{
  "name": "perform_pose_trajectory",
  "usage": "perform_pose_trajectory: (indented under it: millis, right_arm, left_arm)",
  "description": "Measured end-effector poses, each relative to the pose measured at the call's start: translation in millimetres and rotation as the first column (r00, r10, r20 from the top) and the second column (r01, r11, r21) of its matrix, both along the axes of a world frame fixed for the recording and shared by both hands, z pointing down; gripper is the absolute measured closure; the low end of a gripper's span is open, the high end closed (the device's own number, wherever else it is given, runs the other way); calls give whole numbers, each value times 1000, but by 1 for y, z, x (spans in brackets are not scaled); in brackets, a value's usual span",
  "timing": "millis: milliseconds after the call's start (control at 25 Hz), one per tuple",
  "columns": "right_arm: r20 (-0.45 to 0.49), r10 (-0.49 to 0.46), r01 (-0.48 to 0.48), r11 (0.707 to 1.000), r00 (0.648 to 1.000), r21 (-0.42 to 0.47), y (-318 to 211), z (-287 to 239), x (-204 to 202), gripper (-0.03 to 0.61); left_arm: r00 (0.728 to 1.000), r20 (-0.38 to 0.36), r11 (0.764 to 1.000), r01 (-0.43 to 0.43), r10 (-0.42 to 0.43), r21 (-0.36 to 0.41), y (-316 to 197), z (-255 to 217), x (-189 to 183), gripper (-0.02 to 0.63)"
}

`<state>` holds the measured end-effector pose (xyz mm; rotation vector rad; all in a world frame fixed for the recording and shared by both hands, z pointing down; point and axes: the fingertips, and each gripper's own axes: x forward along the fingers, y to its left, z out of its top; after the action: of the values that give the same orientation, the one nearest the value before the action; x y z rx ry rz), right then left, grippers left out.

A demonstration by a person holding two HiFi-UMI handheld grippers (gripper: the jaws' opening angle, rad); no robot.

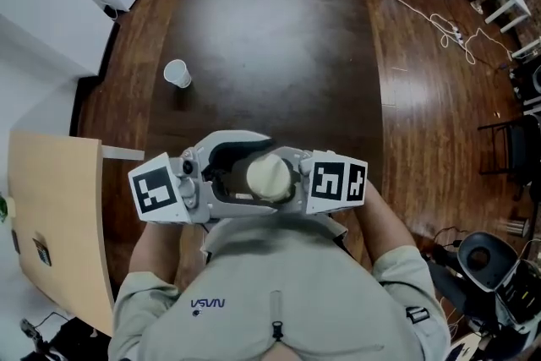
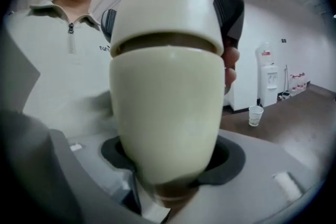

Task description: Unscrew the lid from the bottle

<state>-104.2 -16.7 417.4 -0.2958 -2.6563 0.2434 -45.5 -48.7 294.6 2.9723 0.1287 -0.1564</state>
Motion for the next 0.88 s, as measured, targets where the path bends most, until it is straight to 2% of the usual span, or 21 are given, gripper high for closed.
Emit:
perform_pose_trajectory:
  millis: [160, 240, 400, 520, 640, 720, 800, 880]
  right_arm:
    - [-20, -55, 55, 998, 998, -7, 7, -2, -3, 275]
    - [-33, -72, 72, 997, 997, -8, 10, 0, -3, 275]
    - [-48, -86, 85, 996, 995, -9, 14, 4, 0, 275]
    - [-48, -52, 53, 999, 997, 6, 9, 6, 1, 276]
    - [-51, 59, -57, 997, 997, 45, -10, 11, 3, 275]
    - [-59, 180, -174, 980, 982, 96, -31, 17, 3, 275]
    - [-59, 323, -310, 936, 944, 167, -55, 22, 4, 275]
    - [-46, 462, -439, 865, 885, 241, -78, 24, 8, 275]
  left_arm:
    - [996, 48, 997, -77, 75, 31, 11, 4, 4, 255]
    - [994, 66, 995, -92, 90, 37, 14, 7, 6, 298]
    - [992, 75, 994, -101, 98, 37, 18, 11, 9, 305]
    - [995, 78, 997, -67, 64, 44, 14, 13, 11, 305]
    - [997, 67, 998, 35, -38, 44, 0, 15, 16, 307]
    - [988, 62, 989, 141, -144, 53, -15, 17, 17, 307]
    - [963, 60, 964, 259, -263, 66, -29, 19, 17, 307]
    - [926, 59, 926, 369, -374, 73, -42, 21, 17, 307]
